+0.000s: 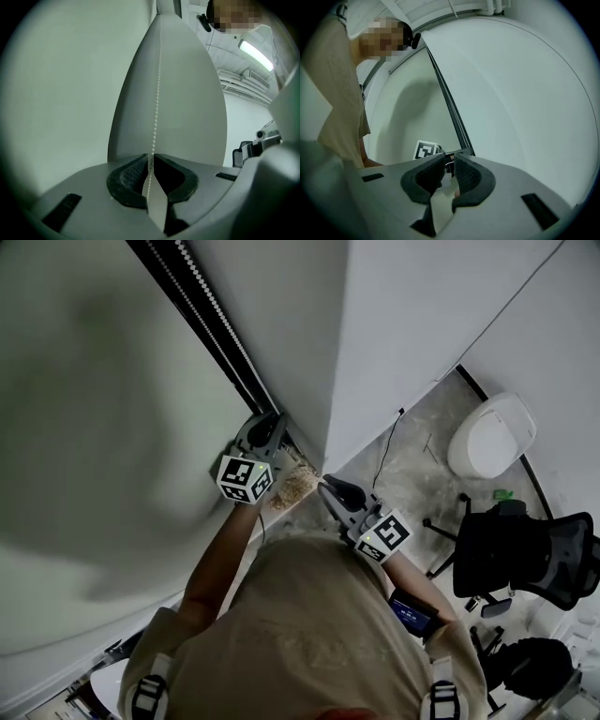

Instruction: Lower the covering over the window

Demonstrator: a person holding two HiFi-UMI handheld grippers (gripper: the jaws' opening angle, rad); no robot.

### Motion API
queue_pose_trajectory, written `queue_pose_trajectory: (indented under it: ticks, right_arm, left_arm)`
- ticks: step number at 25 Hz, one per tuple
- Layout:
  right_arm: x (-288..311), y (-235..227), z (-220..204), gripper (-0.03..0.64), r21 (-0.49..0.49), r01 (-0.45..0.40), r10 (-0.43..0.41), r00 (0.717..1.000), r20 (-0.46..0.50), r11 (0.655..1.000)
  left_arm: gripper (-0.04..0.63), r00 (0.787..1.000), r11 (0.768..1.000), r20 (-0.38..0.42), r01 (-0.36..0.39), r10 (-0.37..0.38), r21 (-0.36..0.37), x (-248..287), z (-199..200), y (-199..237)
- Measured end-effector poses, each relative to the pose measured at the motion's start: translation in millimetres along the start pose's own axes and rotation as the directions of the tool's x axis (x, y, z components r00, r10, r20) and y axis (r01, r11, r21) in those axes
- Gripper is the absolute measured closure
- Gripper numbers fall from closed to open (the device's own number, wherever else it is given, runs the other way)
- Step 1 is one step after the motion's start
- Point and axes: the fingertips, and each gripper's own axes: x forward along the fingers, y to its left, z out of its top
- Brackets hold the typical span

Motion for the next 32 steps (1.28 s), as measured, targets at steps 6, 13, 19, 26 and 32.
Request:
queue_pose_trajectory:
  ticks: [6, 13, 19, 26, 32]
  right_arm:
    - [-1.1, 3.4, -3.2, 0.569, -0.018, 0.049, -0.049, 0.999, 0.010, 0.999]
    - [31.0, 9.8, 26.6, 0.568, -0.114, 0.082, -0.081, 0.997, 0.014, 0.990]
    - [33.1, 28.6, 30.8, 0.420, -0.150, -0.018, 0.017, 1.000, -0.010, 0.989]
    - [23.7, 37.8, 19.5, 0.420, -0.149, -0.025, 0.027, 1.000, 0.006, 0.989]
    - [33.1, 46.7, 18.7, 0.461, -0.149, -0.094, 0.088, 0.995, -0.049, 0.984]
  left_arm:
    - [0.571, 0.994, 0.994, -0.005, 0.109, -0.109, 0.005, -2.1, -4.8, -23.0]
    - [0.574, 0.975, 0.975, -0.040, 0.220, -0.218, 0.042, -32.8, -2.2, -48.1]
    - [0.575, 0.965, 0.964, -0.019, 0.263, -0.263, 0.025, -67.5, -24.6, -93.9]
    - [0.575, 0.950, 0.950, 0.001, 0.312, -0.312, 0.005, -88.8, -51.8, -125.2]
    - [0.575, 0.961, 0.961, 0.004, 0.278, -0.278, 0.009, -106.7, -45.1, -125.8]
